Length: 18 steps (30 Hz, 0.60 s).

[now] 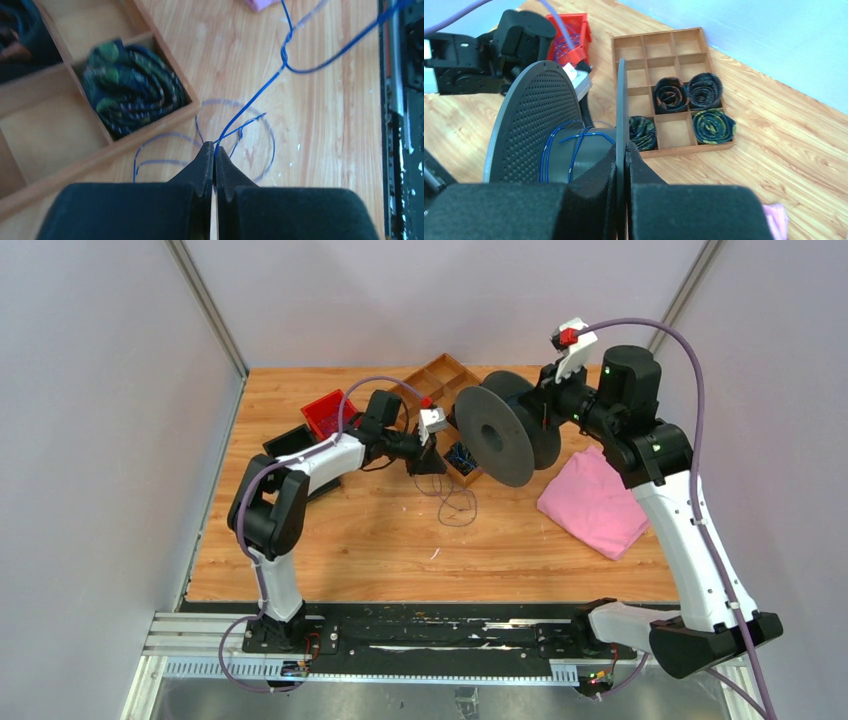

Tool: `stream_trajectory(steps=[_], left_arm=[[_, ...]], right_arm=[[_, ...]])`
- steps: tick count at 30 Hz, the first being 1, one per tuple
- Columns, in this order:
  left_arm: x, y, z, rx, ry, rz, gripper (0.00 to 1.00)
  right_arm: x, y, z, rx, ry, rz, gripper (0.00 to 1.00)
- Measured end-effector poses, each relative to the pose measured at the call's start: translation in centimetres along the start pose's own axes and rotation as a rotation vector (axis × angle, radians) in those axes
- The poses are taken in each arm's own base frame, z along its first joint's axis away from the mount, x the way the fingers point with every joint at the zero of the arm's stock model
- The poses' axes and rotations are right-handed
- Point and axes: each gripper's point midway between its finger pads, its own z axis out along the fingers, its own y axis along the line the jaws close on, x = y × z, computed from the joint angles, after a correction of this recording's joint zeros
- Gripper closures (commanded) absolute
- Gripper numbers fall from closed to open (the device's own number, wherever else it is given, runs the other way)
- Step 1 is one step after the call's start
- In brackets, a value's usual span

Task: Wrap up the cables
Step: Wrap the cable around the cable reel.

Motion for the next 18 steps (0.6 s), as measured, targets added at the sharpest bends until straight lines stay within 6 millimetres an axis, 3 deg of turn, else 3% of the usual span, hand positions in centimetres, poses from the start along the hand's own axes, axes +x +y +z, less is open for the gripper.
stream_trajectory(steps=[9, 14, 18], left_arm=[[6.0, -0.7, -3.3, -0.053, 0.340, -0.034, 1.00], [11.3, -3.1, -6.4, -0.071, 0.534, -0.083, 1.00], [13.8, -4.6, -8.9, -0.100, 0.649, -0.093, 1.00]], right_arm=[[-2.1, -3.2, -1.7, 0.164, -0.042, 0.029, 1.00], [-2.9, -4.9, -2.4, 0.257, -0.051, 0.046, 0.99], [-2.6, -6.7, -2.9, 0.334, -0.041, 0.056, 1.00]])
